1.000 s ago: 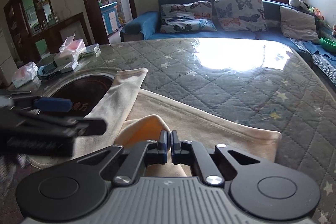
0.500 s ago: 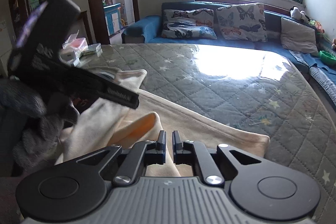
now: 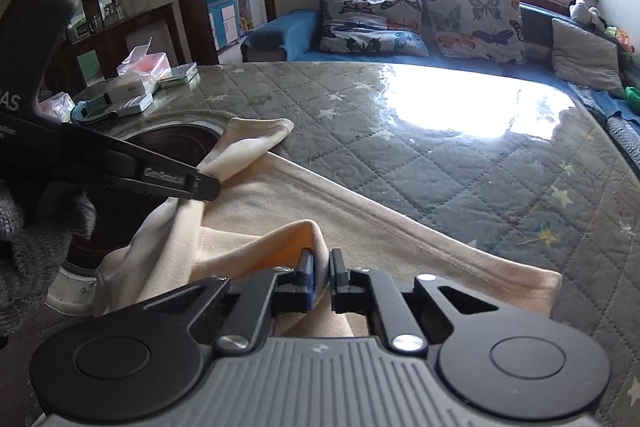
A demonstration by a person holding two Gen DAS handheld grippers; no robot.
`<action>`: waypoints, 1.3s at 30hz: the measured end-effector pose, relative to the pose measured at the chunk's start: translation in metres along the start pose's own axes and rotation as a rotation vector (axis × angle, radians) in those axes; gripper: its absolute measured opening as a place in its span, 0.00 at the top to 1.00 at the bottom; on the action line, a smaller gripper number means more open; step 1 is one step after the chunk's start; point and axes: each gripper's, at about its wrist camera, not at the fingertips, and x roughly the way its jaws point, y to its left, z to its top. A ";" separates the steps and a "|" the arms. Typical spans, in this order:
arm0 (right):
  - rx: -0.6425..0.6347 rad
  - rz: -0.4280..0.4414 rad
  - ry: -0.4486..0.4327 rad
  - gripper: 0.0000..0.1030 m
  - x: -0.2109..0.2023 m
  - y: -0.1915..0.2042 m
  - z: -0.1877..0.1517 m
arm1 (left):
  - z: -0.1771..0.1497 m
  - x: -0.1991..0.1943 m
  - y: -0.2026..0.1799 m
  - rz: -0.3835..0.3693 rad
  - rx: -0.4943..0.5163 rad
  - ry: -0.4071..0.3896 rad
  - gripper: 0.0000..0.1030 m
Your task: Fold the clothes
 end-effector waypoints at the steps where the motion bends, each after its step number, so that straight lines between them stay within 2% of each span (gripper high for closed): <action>1: -0.001 -0.004 -0.014 0.96 -0.005 0.000 -0.001 | -0.002 -0.005 0.004 0.002 -0.010 -0.007 0.92; 12: 0.055 -0.116 -0.148 0.97 -0.080 -0.023 -0.015 | -0.028 -0.060 0.061 0.031 -0.119 -0.079 0.94; 19: 0.151 -0.222 -0.225 0.97 -0.142 -0.049 -0.045 | -0.062 -0.100 0.109 0.081 -0.191 -0.102 0.94; 25: 0.235 -0.309 -0.248 0.96 -0.182 -0.072 -0.078 | -0.101 -0.127 0.142 0.101 -0.244 -0.085 0.94; 28: 0.281 -0.336 -0.245 0.96 -0.196 -0.081 -0.096 | -0.119 -0.140 0.152 0.085 -0.270 -0.067 0.94; 31: 0.340 -0.339 -0.221 0.96 -0.209 -0.087 -0.119 | -0.134 -0.141 0.151 0.089 -0.253 -0.030 0.94; 36: 0.374 -0.316 -0.120 0.95 -0.202 -0.096 -0.151 | -0.150 -0.139 0.143 0.088 -0.168 0.010 0.90; 39: 0.369 -0.309 -0.082 0.91 -0.204 -0.096 -0.162 | -0.155 -0.151 0.139 0.070 -0.098 -0.017 0.88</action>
